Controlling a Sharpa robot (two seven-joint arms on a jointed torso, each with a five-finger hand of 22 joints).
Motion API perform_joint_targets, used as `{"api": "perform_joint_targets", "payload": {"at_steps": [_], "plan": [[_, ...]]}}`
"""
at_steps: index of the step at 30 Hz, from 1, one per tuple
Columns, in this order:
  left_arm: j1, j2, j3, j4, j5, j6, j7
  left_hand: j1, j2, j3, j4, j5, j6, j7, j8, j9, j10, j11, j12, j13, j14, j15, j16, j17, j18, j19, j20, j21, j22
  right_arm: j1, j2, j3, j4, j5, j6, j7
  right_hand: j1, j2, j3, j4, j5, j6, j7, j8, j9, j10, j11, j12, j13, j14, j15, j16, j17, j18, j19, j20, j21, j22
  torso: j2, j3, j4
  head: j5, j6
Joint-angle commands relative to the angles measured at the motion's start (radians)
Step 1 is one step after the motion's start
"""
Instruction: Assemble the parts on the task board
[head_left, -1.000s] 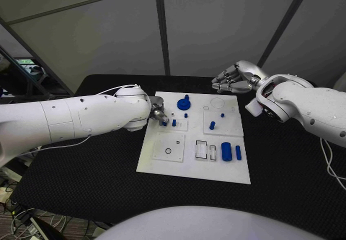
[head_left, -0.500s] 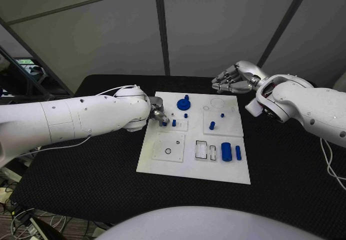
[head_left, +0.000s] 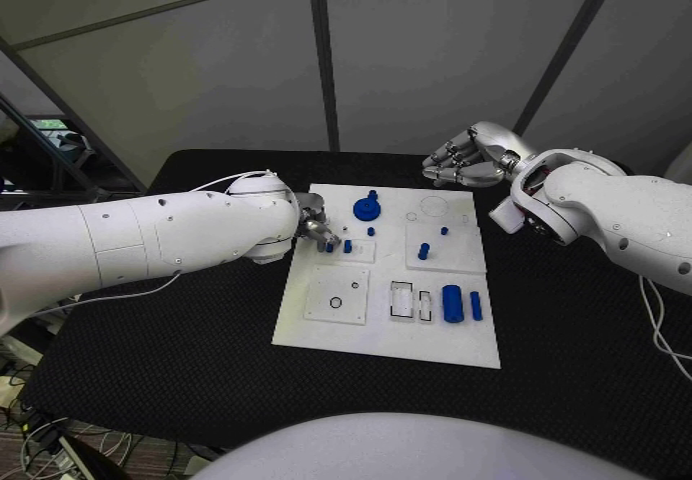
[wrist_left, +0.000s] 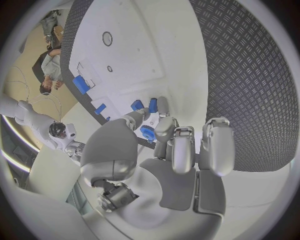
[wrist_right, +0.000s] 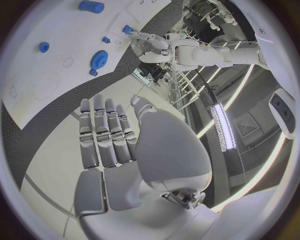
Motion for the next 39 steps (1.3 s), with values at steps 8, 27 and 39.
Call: {"api": "perform_joint_targets", "payload": {"at_steps": [8, 27, 39], "plan": [[0.000, -0.012, 0.000, 0.003, 0.004, -0.048, -0.007, -0.013, 0.008, -0.095, 0.053, -0.001, 0.010, 0.000, -0.005, -0.012, -0.009, 0.002, 0.002, -0.003, 0.111, -0.001, 0.002, 0.263, -0.017, 0.076, -0.009, 0.009, 0.226, 0.002, 0.000, 0.000, 0.001, -0.003, -0.002, 0.006, -0.004, 0.008, 0.004, 0.004, 0.005, -0.008, -0.002, 0.003, 0.001, -0.008, 0.001, 0.004, -0.001, -0.007, -0.002, -0.001, -0.002, 0.006, 0.007, 0.000, -0.006, 0.000, 0.000, -0.0003, -0.0001, -0.002, 0.000], [-0.011, -0.050, 0.056, 0.012, 0.046, -0.194, 0.018, 0.021, 0.012, -0.174, 0.098, 0.003, -0.033, 0.020, -0.030, -0.033, -0.108, 0.019, -0.100, -0.157, 0.111, 0.012, 0.002, 0.263, -0.002, 0.055, -0.002, -0.080, 0.205, 0.001, 0.000, 0.000, -0.002, -0.003, -0.002, 0.008, -0.004, 0.007, 0.003, 0.004, 0.004, -0.009, -0.002, 0.002, 0.001, -0.010, 0.001, 0.004, -0.001, -0.008, -0.001, -0.002, -0.002, 0.006, 0.007, 0.000, -0.007, 0.000, -0.001, 0.0003, 0.0008, -0.003, 0.002], [-0.022, -0.027, 0.088, 0.008, -0.006, -0.307, 0.327, 0.434, -0.013, -0.224, -0.007, 0.003, -0.256, 0.120, -0.150, -0.127, -0.506, 0.117, -0.441, -0.501, -0.239, 0.097, -0.513, -0.308, 0.117, -0.203, 0.073, -0.906, -0.039, 0.000, 0.001, 0.000, -0.002, -0.003, -0.002, 0.010, -0.004, 0.007, 0.004, 0.003, 0.005, -0.010, -0.001, 0.002, 0.001, -0.011, 0.001, 0.003, -0.001, -0.009, -0.001, -0.002, -0.002, 0.006, 0.007, 0.000, -0.008, 0.000, -0.001, 0.0015, -0.0002, -0.008, 0.015]]}}
